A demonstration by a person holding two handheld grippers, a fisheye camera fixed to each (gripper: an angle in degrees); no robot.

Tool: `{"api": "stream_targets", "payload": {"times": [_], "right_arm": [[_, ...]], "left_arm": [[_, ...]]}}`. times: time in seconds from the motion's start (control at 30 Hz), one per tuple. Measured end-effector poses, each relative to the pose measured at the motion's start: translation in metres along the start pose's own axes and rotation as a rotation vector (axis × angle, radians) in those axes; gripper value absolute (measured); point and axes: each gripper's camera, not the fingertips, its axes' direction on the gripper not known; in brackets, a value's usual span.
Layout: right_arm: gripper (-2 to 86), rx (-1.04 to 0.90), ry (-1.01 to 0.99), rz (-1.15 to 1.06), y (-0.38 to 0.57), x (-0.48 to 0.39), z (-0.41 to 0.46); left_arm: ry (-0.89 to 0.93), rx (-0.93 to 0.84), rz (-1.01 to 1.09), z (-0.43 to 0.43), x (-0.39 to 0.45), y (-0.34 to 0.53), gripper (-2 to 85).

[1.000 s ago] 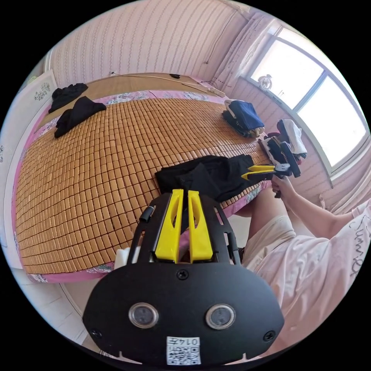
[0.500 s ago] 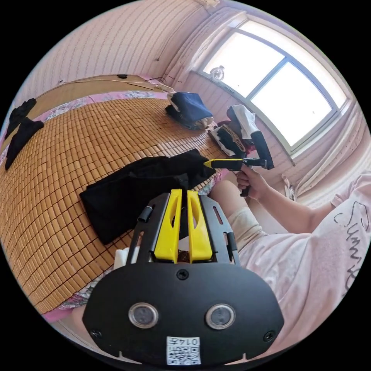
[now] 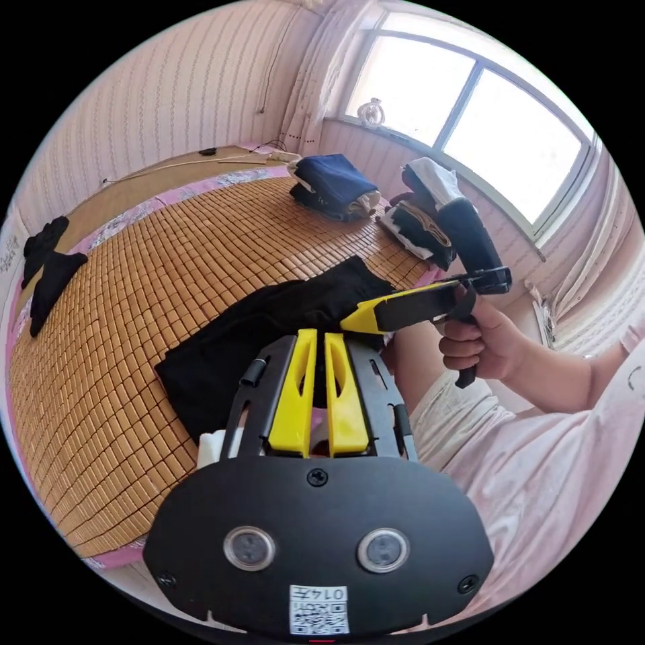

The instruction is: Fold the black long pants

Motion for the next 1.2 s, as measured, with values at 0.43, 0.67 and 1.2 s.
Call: {"api": "stream_targets", "payload": {"times": [0.43, 0.67, 1.2], "right_arm": [[7.1, 0.27, 0.484, -0.032, -0.04, 0.022, -0.105], [10.2, 0.19, 0.864, 0.366, 0.025, 0.092, -0.18], [12.9, 0.17, 0.729, 0.419, 0.017, 0.126, -0.204]], "left_arm": [[-0.201, 0.022, 0.103, 0.032, 0.005, -0.113, 9.6], [0.089, -0.311, 0.596, 0.263, 0.215, -0.129, 10.8], [0.14, -0.296, 0.382, 0.31, 0.213, -0.223, -0.6]]}}
